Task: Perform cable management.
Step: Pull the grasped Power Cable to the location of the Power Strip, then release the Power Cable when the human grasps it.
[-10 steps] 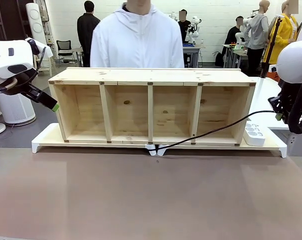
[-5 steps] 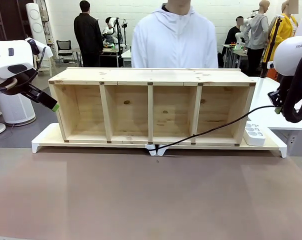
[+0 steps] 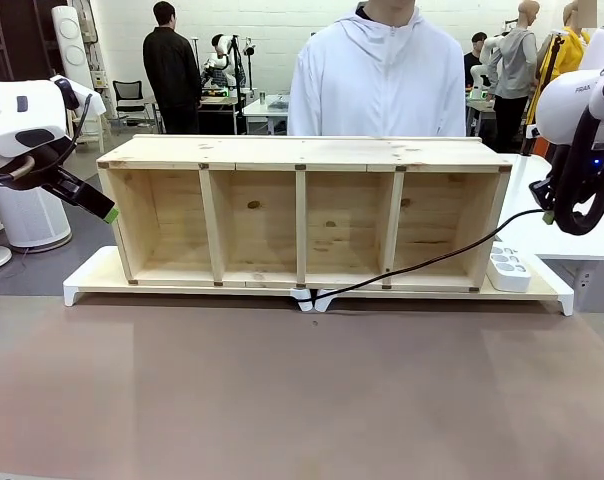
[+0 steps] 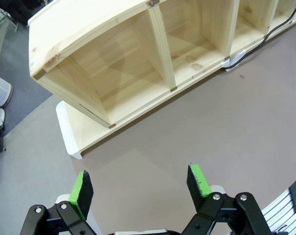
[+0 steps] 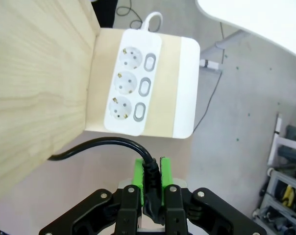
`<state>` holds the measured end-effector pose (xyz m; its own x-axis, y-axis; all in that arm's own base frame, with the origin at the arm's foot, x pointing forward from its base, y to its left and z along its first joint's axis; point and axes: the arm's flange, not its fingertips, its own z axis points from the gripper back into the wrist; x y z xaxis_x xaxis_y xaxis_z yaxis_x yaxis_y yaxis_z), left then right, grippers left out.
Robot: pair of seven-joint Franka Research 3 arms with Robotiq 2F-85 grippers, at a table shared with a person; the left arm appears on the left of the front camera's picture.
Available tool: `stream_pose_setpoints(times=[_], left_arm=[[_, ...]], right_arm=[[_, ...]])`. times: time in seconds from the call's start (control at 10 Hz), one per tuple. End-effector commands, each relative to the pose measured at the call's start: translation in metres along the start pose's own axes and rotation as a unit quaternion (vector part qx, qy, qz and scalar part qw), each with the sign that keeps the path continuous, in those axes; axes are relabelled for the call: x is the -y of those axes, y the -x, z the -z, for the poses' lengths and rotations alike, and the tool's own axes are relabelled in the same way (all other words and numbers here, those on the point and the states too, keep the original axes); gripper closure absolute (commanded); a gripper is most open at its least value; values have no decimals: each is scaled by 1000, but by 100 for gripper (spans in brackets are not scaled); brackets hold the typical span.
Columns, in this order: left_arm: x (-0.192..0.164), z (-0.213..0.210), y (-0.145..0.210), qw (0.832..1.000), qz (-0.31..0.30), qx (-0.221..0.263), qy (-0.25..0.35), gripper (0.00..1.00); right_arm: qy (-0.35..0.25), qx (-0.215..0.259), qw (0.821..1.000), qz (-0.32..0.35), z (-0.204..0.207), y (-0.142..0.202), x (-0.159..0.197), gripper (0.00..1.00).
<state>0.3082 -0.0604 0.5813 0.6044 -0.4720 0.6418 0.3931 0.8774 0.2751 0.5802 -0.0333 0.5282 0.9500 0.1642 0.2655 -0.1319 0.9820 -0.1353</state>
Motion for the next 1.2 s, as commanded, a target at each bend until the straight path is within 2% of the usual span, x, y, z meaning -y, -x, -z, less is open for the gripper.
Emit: stream_pose_setpoints(times=[0.0,0.5,0.6,1.1], left_arm=[[0,0,0,1000,1,-1,-2,0],[0,0,0,1000,1,-1,-2,0],[0,0,0,1000,1,-1,-2,0],[0,0,0,1000,1,-1,-2,0]], right_arm=[[-25,18,1000,2,3,-22,11,83],[-42,40,998,12,12,-36,5,83],[-33,9,999,10,14,-27,-1,83],[-33,9,999,10,14,-27,-1,83]])
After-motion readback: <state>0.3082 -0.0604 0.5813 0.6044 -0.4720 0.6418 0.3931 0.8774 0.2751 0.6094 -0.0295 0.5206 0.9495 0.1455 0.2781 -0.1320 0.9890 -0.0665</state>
